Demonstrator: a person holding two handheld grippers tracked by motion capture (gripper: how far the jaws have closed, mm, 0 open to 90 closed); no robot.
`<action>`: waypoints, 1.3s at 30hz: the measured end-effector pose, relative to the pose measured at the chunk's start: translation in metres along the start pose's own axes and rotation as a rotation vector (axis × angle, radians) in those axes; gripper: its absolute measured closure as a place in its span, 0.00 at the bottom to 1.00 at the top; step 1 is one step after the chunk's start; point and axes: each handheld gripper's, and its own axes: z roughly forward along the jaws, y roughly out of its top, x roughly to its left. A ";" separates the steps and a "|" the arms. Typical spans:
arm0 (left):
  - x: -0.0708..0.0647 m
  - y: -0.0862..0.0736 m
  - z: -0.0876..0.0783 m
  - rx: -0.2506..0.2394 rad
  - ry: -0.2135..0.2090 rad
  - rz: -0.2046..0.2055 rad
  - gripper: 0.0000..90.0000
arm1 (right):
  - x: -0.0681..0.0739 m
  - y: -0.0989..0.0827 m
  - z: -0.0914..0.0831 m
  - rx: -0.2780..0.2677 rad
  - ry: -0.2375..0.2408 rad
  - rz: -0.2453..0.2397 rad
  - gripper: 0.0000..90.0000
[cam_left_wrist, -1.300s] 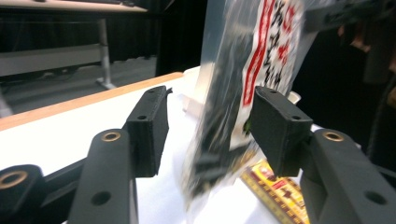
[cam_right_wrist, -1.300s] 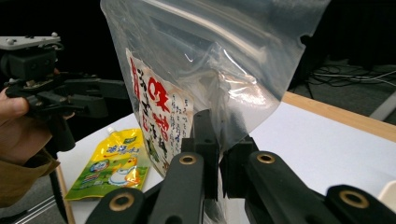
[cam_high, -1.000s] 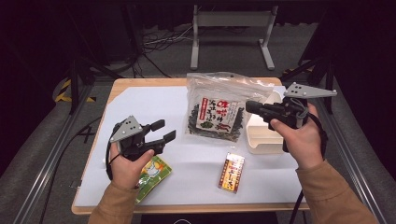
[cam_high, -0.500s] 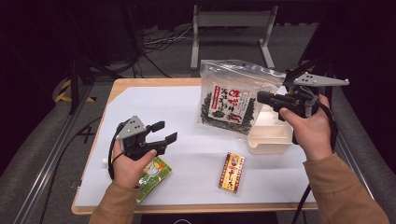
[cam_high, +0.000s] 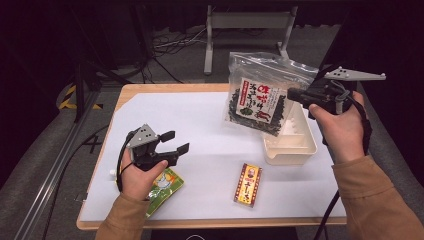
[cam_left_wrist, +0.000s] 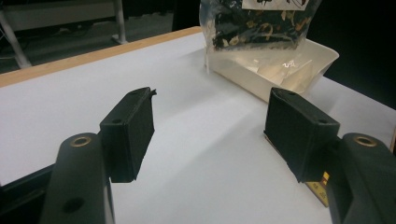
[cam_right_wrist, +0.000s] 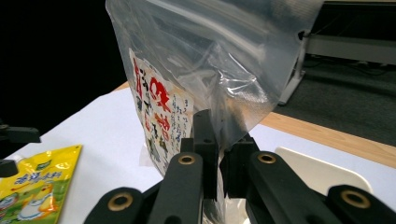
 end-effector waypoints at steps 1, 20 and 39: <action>0.000 0.000 0.000 0.004 0.002 0.001 0.36 | -0.001 0.001 0.000 0.002 -0.007 -0.002 0.96; 0.003 -0.003 0.004 0.042 0.011 -0.002 0.32 | -0.023 0.000 0.000 0.024 -0.163 -0.036 0.96; 0.003 -0.004 0.005 0.039 0.013 -0.020 0.32 | -0.047 -0.007 -0.002 0.019 -0.274 -0.013 0.96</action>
